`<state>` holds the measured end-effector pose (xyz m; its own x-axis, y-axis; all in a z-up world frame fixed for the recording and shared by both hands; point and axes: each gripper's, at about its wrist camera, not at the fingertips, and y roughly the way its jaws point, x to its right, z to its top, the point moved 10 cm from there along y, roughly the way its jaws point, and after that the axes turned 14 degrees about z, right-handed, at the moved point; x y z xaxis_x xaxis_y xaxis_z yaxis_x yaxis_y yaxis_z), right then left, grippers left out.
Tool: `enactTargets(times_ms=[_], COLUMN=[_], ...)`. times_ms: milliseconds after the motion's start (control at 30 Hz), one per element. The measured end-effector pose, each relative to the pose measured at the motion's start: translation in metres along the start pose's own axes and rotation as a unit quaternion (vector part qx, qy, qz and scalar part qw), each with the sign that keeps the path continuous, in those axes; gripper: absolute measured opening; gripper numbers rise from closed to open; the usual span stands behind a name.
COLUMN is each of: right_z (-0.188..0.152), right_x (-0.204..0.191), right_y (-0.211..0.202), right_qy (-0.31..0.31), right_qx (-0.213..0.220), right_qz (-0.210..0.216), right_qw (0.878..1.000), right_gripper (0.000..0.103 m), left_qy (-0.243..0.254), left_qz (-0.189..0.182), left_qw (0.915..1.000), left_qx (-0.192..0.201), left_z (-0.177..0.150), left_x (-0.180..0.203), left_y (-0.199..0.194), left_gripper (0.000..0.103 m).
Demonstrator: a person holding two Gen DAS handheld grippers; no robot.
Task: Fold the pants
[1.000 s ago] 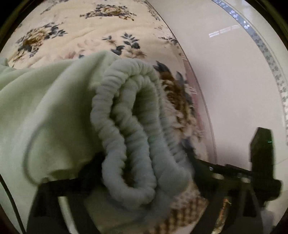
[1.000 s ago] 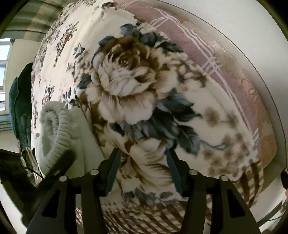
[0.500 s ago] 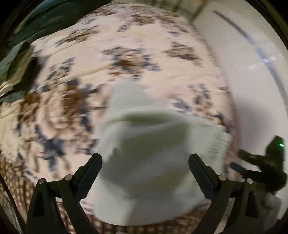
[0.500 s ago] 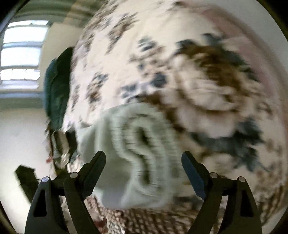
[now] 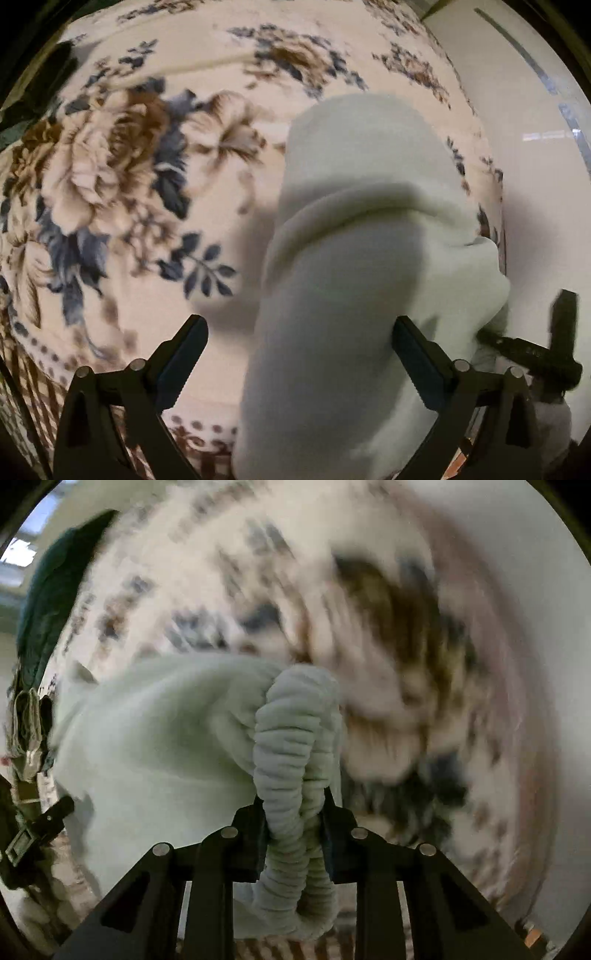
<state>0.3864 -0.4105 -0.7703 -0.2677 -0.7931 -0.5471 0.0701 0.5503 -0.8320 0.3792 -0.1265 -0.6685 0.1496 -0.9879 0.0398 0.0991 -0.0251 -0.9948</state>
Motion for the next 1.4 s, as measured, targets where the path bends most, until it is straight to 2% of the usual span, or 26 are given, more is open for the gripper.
enactTargets(times_ms=[67, 167, 200, 233, 300, 400, 467, 533, 667, 733, 767, 800, 833, 933, 967, 1033, 1067, 1133, 1167, 1200, 1233, 1267, 1300, 1333, 1367, 1400], right_z=[-0.005, -0.006, -0.007, -0.012, -0.032, -0.064, -0.072, -0.067, -0.05, -0.046, -0.046, -0.045, -0.046, -0.044, -0.043, -0.045, -0.046, -0.05, -0.05, -0.049, -0.048, -0.043, -0.037, -0.033, -0.028, -0.02], right_x=[0.009, 0.001, -0.001, -0.005, -0.004, 0.032, 0.036, 0.028, -0.001, -0.007, -0.009, -0.009, -0.008, -0.004, -0.001, 0.003, 0.007, 0.008, 0.007, 0.005, 0.0, -0.009, -0.021, -0.03, -0.041, -0.062], right_y=[0.012, -0.005, -0.01, -0.013, -0.001, 0.019, 0.025, 0.015, -0.002, 0.004, 0.009, 0.017, 0.021, 0.035, 0.037, 0.042, 0.043, 0.045, 0.044, 0.039, 0.034, 0.031, 0.021, 0.013, 0.004, -0.007], right_qy=[0.056, 0.083, 0.086, 0.091, 0.089, 0.091, 0.135, 0.157, 0.137, 0.133, 0.123, 0.108, 0.101, 0.107, 0.111, 0.128, 0.134, 0.148, 0.15, 0.146, 0.138, 0.127, 0.106, 0.09, 0.072, 0.045], right_qx=[-0.021, 0.01, 0.019, 0.024, -0.01, -0.056, -0.055, -0.03, -0.003, -0.013, -0.02, -0.029, -0.035, -0.034, -0.033, -0.029, -0.029, -0.041, -0.045, -0.052, -0.059, -0.063, -0.063, -0.059, -0.054, -0.045], right_qz=[0.045, 0.085, 0.092, 0.101, 0.09, -0.033, -0.003, 0.039, 0.074, 0.075, 0.068, 0.05, 0.036, 0.029, 0.028, 0.039, 0.044, 0.049, 0.045, 0.035, 0.027, 0.026, 0.022, 0.015, 0.01, 0.014], right_qw=[0.997, 0.993, 0.992, 0.99, 0.992, 0.994, 0.989, 0.986, 0.988, 0.988, 0.99, 0.992, 0.994, 0.993, 0.993, 0.991, 0.99, 0.987, 0.987, 0.987, 0.988, 0.99, 0.992, 0.994, 0.996, 0.998], right_gripper=[0.04, 0.064, 0.078, 0.082, 0.081, 0.08, 0.08, 0.08, 0.08, 0.08, 0.079, 0.068, 0.058, 0.055, 0.055, 0.055, 0.055, 0.055, 0.055, 0.056, 0.056, 0.057, 0.062, 0.067, 0.069, 0.073], left_qy=[0.003, -0.002, -0.002, -0.005, -0.02, -0.052, -0.061, -0.06, -0.053, -0.065, -0.058, -0.046, -0.036, -0.056, -0.076, -0.149, -0.2, -0.258, -0.279, -0.277, -0.265, -0.244, -0.22, -0.207, -0.194, -0.175], left_qz=[0.005, 0.0, 0.001, -0.003, -0.02, -0.058, -0.076, -0.099, -0.121, -0.134, -0.131, -0.13, -0.127, -0.147, -0.167, -0.203, -0.225, -0.261, -0.292, -0.296, -0.297, -0.295, -0.276, -0.259, -0.247, -0.236], left_qw=[1.0, 1.0, 1.0, 1.0, 0.9996, 0.9969, 0.9953, 0.9932, 0.9852, 0.9821, 0.9829, 0.9842, 0.9854, 0.9803, 0.9743, 0.9545, 0.9377, 0.9121, 0.8946, 0.8945, 0.8995, 0.9102, 0.926, 0.9378, 0.9471, 0.9557], left_qx=[-0.007, -0.006, -0.006, -0.005, 0.003, 0.011, 0.0, -0.018, -0.109, -0.116, -0.116, -0.112, -0.107, -0.119, -0.131, -0.16, -0.173, -0.183, -0.192, -0.189, -0.179, -0.159, -0.133, -0.104, -0.065, -0.022], left_z=[-0.003, -0.001, 0.001, 0.002, 0.013, 0.045, 0.075, 0.098, 0.127, 0.141, 0.143, 0.146, 0.147, 0.15, 0.152, 0.156, 0.158, 0.157, 0.153, 0.148, 0.146, 0.144, 0.139, 0.135, 0.132, 0.126], left_x=[0.003, 0.002, 0.001, 0.0, 0.0, 0.0, 0.003, 0.012, 0.034, 0.038, 0.039, 0.041, 0.041, 0.031, 0.027, 0.009, -0.004, -0.017, -0.018, -0.018, -0.018, -0.018, -0.022, -0.026, -0.03, -0.033], left_y=[0.003, -0.002, -0.004, -0.007, -0.019, -0.034, -0.031, -0.02, 0.036, 0.055, 0.058, 0.06, 0.061, 0.069, 0.074, 0.092, 0.103, 0.111, 0.109, 0.103, 0.096, 0.082, 0.065, 0.049, 0.028, 0.003], left_gripper=[0.102, 0.102, 0.102, 0.102, 0.102, 0.102, 0.102, 0.102, 0.1, 0.09, 0.078, 0.069, 0.067, 0.06, 0.058, 0.055, 0.054, 0.05, 0.05, 0.052, 0.053, 0.058, 0.063, 0.064, 0.073, 0.089])
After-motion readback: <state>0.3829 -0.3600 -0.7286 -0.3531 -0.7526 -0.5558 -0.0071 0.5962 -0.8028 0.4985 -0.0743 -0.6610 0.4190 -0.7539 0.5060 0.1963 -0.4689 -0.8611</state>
